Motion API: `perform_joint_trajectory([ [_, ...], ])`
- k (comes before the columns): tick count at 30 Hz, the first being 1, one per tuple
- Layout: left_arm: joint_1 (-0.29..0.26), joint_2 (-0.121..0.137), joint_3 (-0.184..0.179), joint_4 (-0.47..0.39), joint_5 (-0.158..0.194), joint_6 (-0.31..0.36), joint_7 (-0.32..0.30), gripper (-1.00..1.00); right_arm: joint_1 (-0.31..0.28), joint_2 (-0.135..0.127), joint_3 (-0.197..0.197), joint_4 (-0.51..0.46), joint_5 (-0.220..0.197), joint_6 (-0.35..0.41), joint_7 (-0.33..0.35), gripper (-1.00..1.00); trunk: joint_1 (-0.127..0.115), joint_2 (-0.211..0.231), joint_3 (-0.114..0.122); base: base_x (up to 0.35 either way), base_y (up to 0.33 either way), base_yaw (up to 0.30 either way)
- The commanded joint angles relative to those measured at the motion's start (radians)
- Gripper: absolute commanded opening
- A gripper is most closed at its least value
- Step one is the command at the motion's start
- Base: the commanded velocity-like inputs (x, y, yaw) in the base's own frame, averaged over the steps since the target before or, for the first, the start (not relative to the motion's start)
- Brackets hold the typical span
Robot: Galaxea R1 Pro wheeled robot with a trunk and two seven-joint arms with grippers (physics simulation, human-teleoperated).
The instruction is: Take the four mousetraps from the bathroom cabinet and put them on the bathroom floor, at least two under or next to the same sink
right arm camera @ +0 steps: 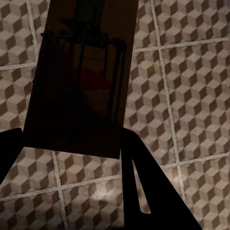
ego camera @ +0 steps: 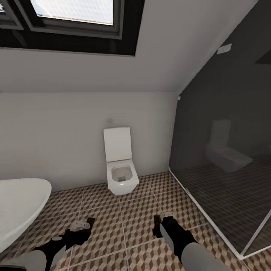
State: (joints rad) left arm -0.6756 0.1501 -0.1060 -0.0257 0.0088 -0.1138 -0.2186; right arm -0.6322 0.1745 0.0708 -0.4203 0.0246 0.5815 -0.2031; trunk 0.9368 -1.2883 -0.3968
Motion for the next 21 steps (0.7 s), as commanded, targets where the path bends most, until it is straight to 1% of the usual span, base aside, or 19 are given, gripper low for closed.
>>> perform_joint_trajectory([
  [1, -0.001, 0.000, -0.008, 0.001, -0.001, -0.006, 0.002, -1.00, 0.000, 0.000, 0.003, -0.002, -0.001, 0.006, -0.003, -1.00, 0.000, -0.001, -0.001, 0.000, 0.000, 0.300],
  [21, -0.001, 0.000, -0.006, 0.000, -0.001, -0.007, 0.002, -1.00, 0.000, 0.000, 0.004, -0.002, 0.000, 0.006, -0.004, -1.00, 0.000, -0.001, -0.001, 0.000, 0.000, 0.300],
])
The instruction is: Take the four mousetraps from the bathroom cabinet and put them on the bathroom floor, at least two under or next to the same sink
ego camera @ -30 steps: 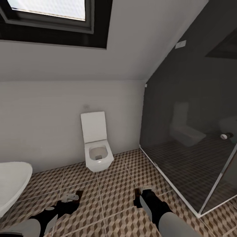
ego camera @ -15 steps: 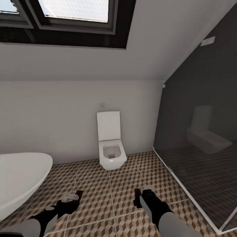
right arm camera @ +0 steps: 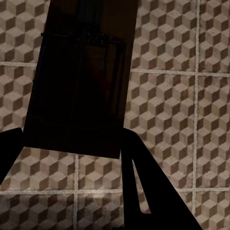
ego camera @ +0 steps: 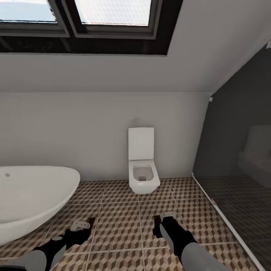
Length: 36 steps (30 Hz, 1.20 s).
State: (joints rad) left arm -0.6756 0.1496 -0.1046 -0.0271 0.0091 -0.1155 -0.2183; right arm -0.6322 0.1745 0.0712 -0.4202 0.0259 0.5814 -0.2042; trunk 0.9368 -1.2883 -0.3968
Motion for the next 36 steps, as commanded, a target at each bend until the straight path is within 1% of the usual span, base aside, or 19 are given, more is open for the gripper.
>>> perform_joint_trajectory([
  [1, -0.001, 0.000, -0.007, 0.001, -0.001, -0.005, 0.002, -1.00, 0.000, 0.000, 0.003, -0.002, -0.001, 0.006, -0.003, -1.00, 0.000, -0.001, -0.001, 0.000, 0.000, 0.300],
  [5, -0.001, -0.005, -0.007, 0.002, -0.006, -0.005, 0.002, -1.00, 0.000, 0.000, 0.003, -0.002, -0.002, 0.006, -0.003, -1.00, 0.000, -0.001, -0.001, 0.000, 0.000, 0.300],
  [9, -0.001, -0.019, -0.009, 0.001, -0.014, 0.003, 0.001, -1.00, 0.000, 0.000, 0.002, -0.002, 0.000, 0.006, -0.003, -1.00, 0.000, -0.001, -0.001, 0.000, 0.000, 0.300],
  [12, -0.001, -0.015, -0.011, 0.002, -0.011, 0.008, 0.001, -1.00, 0.000, 0.000, 0.003, -0.002, 0.000, 0.006, -0.003, -1.00, 0.000, -0.001, -0.001, 0.000, 0.000, 0.300],
  [14, -0.001, 0.004, -0.011, 0.005, -0.008, 0.006, 0.001, -1.00, 0.000, 0.000, 0.004, -0.002, -0.001, 0.006, -0.003, -1.00, 0.000, -0.001, -0.001, 0.000, 0.000, 0.300],
  [15, -0.001, 0.023, -0.011, 0.011, -0.006, 0.003, 0.002, -1.00, 0.000, 0.000, 0.004, -0.002, -0.001, 0.006, -0.003, -1.00, 0.000, -0.001, -0.001, 0.000, 0.000, 0.300],
  [16, 0.000, 0.033, -0.011, 0.014, -0.005, 0.002, 0.002, -1.00, 0.000, 0.000, 0.004, -0.002, -0.001, 0.006, -0.003, -1.00, 0.000, -0.001, -0.001, 0.000, 0.000, 0.300],
  [17, 0.002, 0.053, -0.011, 0.018, -0.002, -0.001, 0.002, -1.00, 0.000, 0.000, 0.004, -0.001, -0.002, 0.006, -0.003, -1.00, 0.000, -0.001, -0.001, 0.000, 0.000, 0.300],
  [19, 0.004, 0.075, -0.008, 0.020, 0.003, -0.003, 0.002, -1.00, 0.000, 0.000, 0.004, 0.001, -0.002, 0.006, -0.003, -1.00, 0.000, -0.001, -0.001, 0.000, 0.000, 0.300],
  [20, 0.005, 0.080, -0.007, 0.021, 0.006, -0.004, 0.002, -1.00, 0.000, 0.000, 0.004, 0.001, -0.003, 0.006, -0.003, -1.00, 0.000, -0.001, -0.001, 0.000, 0.000, 0.300],
  [22, 0.007, 0.090, -0.006, 0.023, 0.020, -0.005, 0.002, -1.00, 0.000, 0.000, 0.004, 0.003, -0.004, 0.006, -0.002, -1.00, 0.000, -0.001, -0.001, 0.000, 0.000, 0.300],
  [23, 0.010, 0.093, -0.005, 0.023, 0.033, -0.005, 0.002, -1.00, 0.000, 0.000, 0.004, 0.007, -0.005, 0.006, -0.002, -1.00, 0.000, -0.001, -0.001, 0.000, 0.000, 0.300],
  [25, 0.011, 0.095, -0.005, 0.023, 0.048, -0.006, 0.002, -1.00, 0.000, 0.000, 0.004, 0.018, -0.005, 0.004, -0.001, -1.00, 0.000, -0.001, -0.001, 0.000, 0.000, 0.300],
  [27, 0.014, 0.095, -0.005, 0.023, 0.072, -0.007, 0.002, -1.00, 0.000, 0.000, 0.004, 0.046, -0.004, -0.005, 0.000, -1.00, 0.000, -0.001, -0.001, 0.000, 0.000, 0.300],
  [29, 0.015, 0.095, -0.004, 0.023, 0.092, -0.016, 0.002, -1.00, 0.000, 0.000, 0.004, 0.086, -0.004, -0.032, 0.001, -1.00, 0.000, -0.001, -0.001, 0.000, 0.000, 0.300],
  [30, 0.015, 0.094, -0.004, 0.023, 0.104, -0.026, 0.002, -1.00, 0.000, 0.000, 0.004, 0.119, -0.004, -0.059, 0.002, -1.00, 0.000, -0.001, -0.001, 0.000, 0.000, 0.300],
  [31, 0.015, 0.094, -0.004, 0.023, 0.108, -0.031, 0.002, -1.00, 0.000, 0.000, 0.004, 0.138, -0.003, -0.075, 0.002, -1.00, 0.000, -0.001, -0.001, 0.000, 0.000, 0.300],
  [34, 0.016, 0.089, -0.004, 0.024, 0.128, -0.047, 0.002, -1.00, 0.000, 0.000, 0.005, 0.236, 0.002, -0.160, 0.000, -1.00, 0.000, -0.001, -0.001, 0.000, 0.000, 0.300],
  [36, 0.016, 0.088, -0.003, 0.024, 0.136, -0.050, 0.002, -1.00, 0.000, 0.000, 0.005, 0.265, 0.008, -0.186, 0.000, -1.00, 0.000, -0.001, -0.001, 0.000, 0.000, 0.300],
])
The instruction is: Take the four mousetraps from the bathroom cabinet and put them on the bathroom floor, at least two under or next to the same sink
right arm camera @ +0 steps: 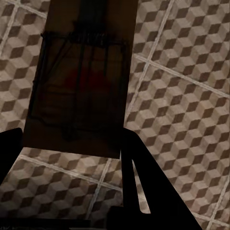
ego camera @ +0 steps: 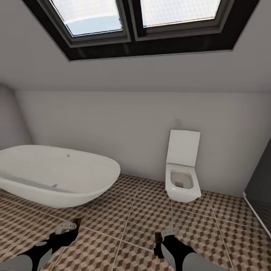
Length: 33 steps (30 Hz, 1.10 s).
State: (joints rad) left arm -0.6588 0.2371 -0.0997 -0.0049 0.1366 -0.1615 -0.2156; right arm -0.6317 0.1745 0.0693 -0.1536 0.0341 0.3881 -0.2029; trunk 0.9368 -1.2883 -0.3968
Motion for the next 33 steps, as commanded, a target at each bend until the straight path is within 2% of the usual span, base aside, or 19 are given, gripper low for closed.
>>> perform_joint_trajectory([
  [1, -0.001, -0.002, -0.008, 0.001, 0.019, -0.005, -0.001, -1.00, 0.000, 0.000, 0.006, 0.020, 0.007, -0.011, -0.002, -1.00, 0.000, -0.001, -0.001, 0.000, 0.000, 0.300],
  [5, -0.001, -0.005, -0.008, 0.002, 0.058, -0.008, -0.001, -1.00, 0.000, 0.000, 0.006, 0.048, 0.018, -0.032, 0.001, -1.00, 0.000, -0.001, -0.001, 0.000, 0.000, 0.300],
  [9, 0.003, -0.006, -0.008, 0.002, 0.124, -0.010, -0.001, -1.00, 0.000, 0.000, 0.006, 0.060, 0.021, -0.040, 0.002, -1.00, 0.000, -0.001, -0.001, 0.000, 0.000, 0.300],
  [14, 0.020, -0.006, -0.008, 0.002, 0.160, -0.011, -0.001, -1.00, 0.000, 0.000, 0.006, 0.064, 0.021, -0.042, 0.007, -1.00, 0.000, -0.001, -0.001, 0.000, 0.000, 0.300],
  [33, 0.037, -0.019, -0.008, 0.002, 0.169, -0.012, -0.002, -1.00, 0.000, 0.000, 0.006, 0.065, 0.023, -0.049, -0.001, -1.00, 0.000, -0.001, -0.001, 0.000, 0.000, 0.300],
])
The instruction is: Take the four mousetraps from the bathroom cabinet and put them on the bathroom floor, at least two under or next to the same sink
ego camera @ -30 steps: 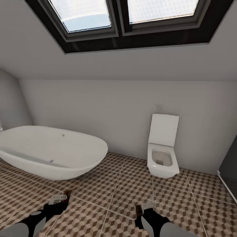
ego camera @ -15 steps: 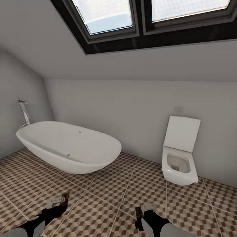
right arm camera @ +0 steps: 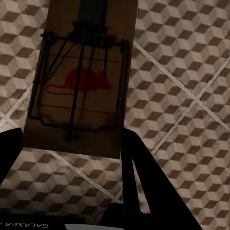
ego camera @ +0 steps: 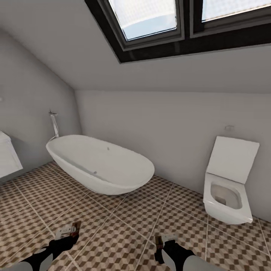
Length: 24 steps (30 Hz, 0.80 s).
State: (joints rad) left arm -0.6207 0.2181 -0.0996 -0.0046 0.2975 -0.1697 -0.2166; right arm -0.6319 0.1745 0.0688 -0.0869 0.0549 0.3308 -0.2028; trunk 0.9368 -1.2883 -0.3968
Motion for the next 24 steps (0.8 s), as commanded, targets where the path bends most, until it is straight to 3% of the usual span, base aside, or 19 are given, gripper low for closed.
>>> perform_joint_trajectory([
  [1, -0.001, -0.001, -0.008, 0.001, 0.008, -0.003, -0.001, -1.00, 0.000, 0.000, 0.006, -0.002, 0.002, 0.008, -0.001, -1.00, 0.000, -0.001, -0.001, 0.000, 0.000, 0.300],
  [24, -0.001, -0.002, -0.009, 0.001, 0.005, 0.000, -0.005, -1.00, 0.000, 0.000, 0.006, -0.002, 0.003, 0.008, -0.003, -1.00, 0.000, -0.001, -0.001, 0.000, 0.000, 0.300],
])
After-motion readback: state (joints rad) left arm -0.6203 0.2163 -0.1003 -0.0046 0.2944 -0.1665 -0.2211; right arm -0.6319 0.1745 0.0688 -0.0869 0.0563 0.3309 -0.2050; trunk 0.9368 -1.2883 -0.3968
